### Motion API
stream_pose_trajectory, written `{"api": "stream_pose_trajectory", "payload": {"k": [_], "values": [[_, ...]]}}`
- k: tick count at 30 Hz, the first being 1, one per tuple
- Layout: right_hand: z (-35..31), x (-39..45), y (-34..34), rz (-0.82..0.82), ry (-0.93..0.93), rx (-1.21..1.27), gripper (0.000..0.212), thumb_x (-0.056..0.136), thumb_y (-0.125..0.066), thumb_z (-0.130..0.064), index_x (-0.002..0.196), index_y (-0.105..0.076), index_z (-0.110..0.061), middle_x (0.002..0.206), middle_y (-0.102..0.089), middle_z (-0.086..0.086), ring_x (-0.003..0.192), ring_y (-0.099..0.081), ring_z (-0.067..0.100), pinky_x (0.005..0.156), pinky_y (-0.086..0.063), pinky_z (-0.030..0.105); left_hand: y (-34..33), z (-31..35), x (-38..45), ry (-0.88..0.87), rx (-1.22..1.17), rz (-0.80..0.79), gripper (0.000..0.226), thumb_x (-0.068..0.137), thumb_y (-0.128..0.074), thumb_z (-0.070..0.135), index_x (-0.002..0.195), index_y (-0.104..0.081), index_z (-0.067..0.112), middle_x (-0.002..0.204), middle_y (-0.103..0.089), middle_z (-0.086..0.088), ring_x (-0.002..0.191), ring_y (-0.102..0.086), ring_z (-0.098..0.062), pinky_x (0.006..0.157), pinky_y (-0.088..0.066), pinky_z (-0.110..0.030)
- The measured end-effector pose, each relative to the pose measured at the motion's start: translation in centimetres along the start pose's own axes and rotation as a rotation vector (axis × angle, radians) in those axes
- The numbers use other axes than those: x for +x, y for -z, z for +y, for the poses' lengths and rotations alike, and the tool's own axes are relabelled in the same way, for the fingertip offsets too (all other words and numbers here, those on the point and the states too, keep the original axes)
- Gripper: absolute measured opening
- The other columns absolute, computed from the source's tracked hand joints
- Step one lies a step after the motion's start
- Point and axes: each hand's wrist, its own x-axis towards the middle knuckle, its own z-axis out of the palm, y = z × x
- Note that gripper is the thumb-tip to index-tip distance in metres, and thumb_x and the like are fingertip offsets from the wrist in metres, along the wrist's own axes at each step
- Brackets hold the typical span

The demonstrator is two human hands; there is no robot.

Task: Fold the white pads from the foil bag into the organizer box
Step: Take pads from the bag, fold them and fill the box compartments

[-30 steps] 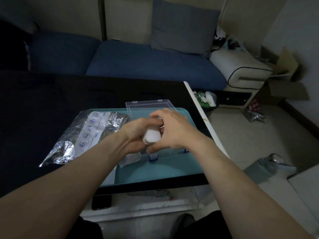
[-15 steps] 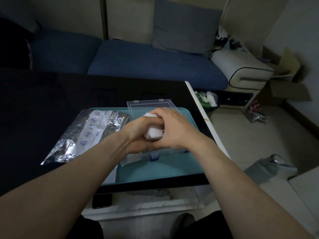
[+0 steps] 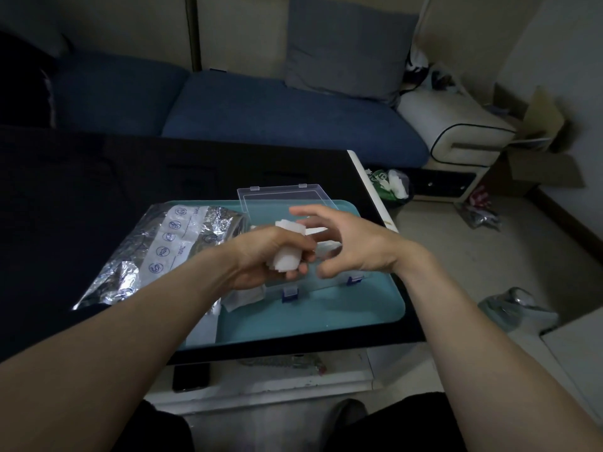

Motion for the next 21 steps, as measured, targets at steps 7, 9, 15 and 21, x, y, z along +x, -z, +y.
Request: {"api": "stream_pose_trajectory", "payload": {"k": [7,9,15,21], "values": [[1.4,-0.2,0.2,0.043,0.045,0.214,0.034,0.075,-0.077,-0.010,0.108,-0.072,-0.018,0.116,-0.072,0.012,0.102,-0.067,0.021,0.098,-0.051,0.045,-0.4,-0.2,-0.1,0.079,0.120,-0.273,0.032,0.074,-0.067,-0.002,0.105,-0.060,-0.003,0.093,-0.062,-0.022,0.080,-0.067,-0.027,0.062,-0.055,-0.024],[1.9,-0.4,0.4,0.043,0.062,0.224,0.026,0.079,-0.079,-0.005,0.101,-0.072,-0.017,0.115,-0.072,0.017,0.100,-0.066,0.022,0.097,-0.052,0.041,-0.8,-0.2,0.1,0.066,0.113,-0.317,0.027,0.077,-0.066,-0.005,0.103,-0.059,-0.003,0.094,-0.062,-0.023,0.083,-0.067,-0.027,0.068,-0.057,-0.024],[2.1,-1.3,1.3,0.083,0.057,0.292,0.021,0.086,-0.071,0.002,0.104,-0.071,-0.009,0.101,-0.074,0.005,0.091,-0.068,0.017,0.082,-0.055,0.025,-2.1,0.1,0.8,-0.014,0.093,-0.373,0.023,0.079,-0.062,-0.010,0.101,-0.058,-0.002,0.090,-0.063,-0.021,0.082,-0.066,-0.027,0.069,-0.056,-0.024],[2.4,-1.4,2.3,0.309,0.108,0.479,0.029,0.077,-0.079,-0.004,0.101,-0.066,-0.011,0.088,-0.075,0.000,0.083,-0.070,0.012,0.073,-0.057,0.022,-3.4,0.0,2.1,-0.011,0.011,-0.114,0.019,0.086,-0.065,-0.006,0.105,-0.061,-0.005,0.093,-0.065,-0.019,0.079,-0.069,-0.025,0.070,-0.059,-0.028]]}}
